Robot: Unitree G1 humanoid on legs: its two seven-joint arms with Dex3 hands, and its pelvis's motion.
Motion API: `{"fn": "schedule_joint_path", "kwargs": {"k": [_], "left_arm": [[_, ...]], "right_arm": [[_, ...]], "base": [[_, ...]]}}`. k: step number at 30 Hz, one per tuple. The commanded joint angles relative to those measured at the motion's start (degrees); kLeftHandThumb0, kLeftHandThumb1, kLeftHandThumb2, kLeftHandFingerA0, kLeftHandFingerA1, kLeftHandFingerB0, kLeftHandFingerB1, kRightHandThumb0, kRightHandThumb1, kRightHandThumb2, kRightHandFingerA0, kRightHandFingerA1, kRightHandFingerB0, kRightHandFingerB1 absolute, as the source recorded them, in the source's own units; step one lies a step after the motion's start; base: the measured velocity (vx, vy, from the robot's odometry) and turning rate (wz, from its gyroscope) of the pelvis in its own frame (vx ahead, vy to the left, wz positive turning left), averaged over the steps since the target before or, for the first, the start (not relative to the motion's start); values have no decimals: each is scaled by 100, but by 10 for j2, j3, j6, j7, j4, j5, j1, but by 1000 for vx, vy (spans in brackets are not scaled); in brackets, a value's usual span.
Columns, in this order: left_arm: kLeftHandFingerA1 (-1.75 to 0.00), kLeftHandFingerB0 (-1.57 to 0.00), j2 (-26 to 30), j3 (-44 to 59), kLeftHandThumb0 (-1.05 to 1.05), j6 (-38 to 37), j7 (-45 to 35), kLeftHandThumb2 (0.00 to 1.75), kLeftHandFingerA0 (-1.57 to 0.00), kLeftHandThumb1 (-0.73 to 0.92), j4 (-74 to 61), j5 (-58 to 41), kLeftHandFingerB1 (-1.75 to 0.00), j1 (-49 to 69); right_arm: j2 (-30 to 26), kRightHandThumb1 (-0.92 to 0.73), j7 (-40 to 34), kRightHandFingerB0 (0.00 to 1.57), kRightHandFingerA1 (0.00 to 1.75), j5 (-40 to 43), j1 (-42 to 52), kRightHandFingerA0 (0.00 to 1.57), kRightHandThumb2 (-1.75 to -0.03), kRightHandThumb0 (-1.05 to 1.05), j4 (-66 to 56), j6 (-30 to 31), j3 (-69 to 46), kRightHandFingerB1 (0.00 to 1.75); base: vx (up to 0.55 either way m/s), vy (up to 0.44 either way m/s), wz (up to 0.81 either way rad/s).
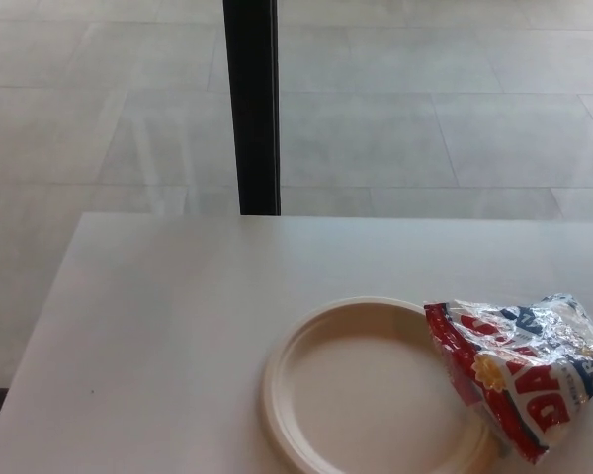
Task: The robot uses its right hand to pick up a bag of sunflower seeds kept in the middle of the desk and tilts it over a plate kept next to it to pour out a few seeds and then puts the bag of seeds back on the desk
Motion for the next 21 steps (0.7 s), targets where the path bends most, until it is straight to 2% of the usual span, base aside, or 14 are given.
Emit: {"fn": "schedule_joint_path", "kwargs": {"k": [1,2,3,4,7,8,10,14,15,17,18,19,20,21], "left_arm": [[-72,-17,16,0,-36,8,18,80,-30,58,11,1,-56,-3],[-68,-12,17,0,-33,5,16,87,-25,55,18,0,-55,-6],[-68,-12,18,0,-33,7,14,87,-25,55,20,0,-55,-7],[-65,-15,18,0,-37,7,13,101,-24,46,21,-1,-58,-8],[-65,-16,19,-7,-40,-2,12,101,-25,46,28,6,-58,-11],[-66,-16,17,-3,-38,5,14,101,-27,47,18,0,-59,-9],[-67,-16,18,-4,-38,9,15,101,-29,48,14,1,-58,-6],[-67,-16,21,-7,-40,3,10,100,-30,46,20,4,-58,-3],[-68,-17,20,-9,-40,-3,15,100,-31,44,21,8,-59,-2],[-67,-17,19,-7,-40,-4,15,99,-31,45,23,4,-58,-2],[-67,-17,17,-3,-39,-5,13,100,-30,46,23,-1,-58,-1],[-71,-13,13,1,-33,-3,8,89,-31,54,18,-7,-56,3],[-67,-17,13,3,-39,-4,3,101,-30,48,15,-10,-59,5],[-67,-18,15,-3,-39,-4,9,101,-31,47,20,-2,-59,3]], "right_arm": [[-25,-37,-5,3,0,-92,-25,0,-67,-68,22,-37,43,2],[-23,-41,-5,2,0,-92,-27,0,-68,-58,24,-41,46,11],[-22,-41,-2,2,0,-92,-28,0,-68,-58,24,-42,48,11],[-22,-43,-3,0,0,-94,-29,0,-70,-56,24,-44,51,13],[-25,-34,-13,0,7,-132,-40,0,-69,-65,21,-53,78,10],[-26,-44,-14,0,0,-142,-41,0,-69,-54,23,-57,87,17],[-28,-42,-16,2,0,-165,-44,0,-69,-55,28,-66,107,16],[-32,-39,-17,0,0,-202,-35,0,-64,-42,17,-68,140,22],[-33,-45,-27,0,0,-217,-34,0,-54,-38,18,-71,151,29],[-35,-45,-31,2,0,-226,-34,0,-54,-36,20,-72,159,29],[-38,-46,-31,3,0,-236,-31,0,-54,-35,20,-70,167,28],[-41,-42,-32,5,0,-240,-30,0,-60,-30,20,-70,171,28],[-44,-42,-32,6,0,-242,-30,0,-60,-29,20,-72,172,28],[-48,-40,-29,6,4,-242,-31,0,-70,-32,20,-72,173,30]], "base": [[0,0,0],[0,0,0],[0,0,0],[0,0,0],[0,0,0],[0,0,0],[0,0,0],[0,0,0],[0,0,0],[0,0,0],[0,0,0],[0,0,0],[0,0,0],[0,0,0]]}}
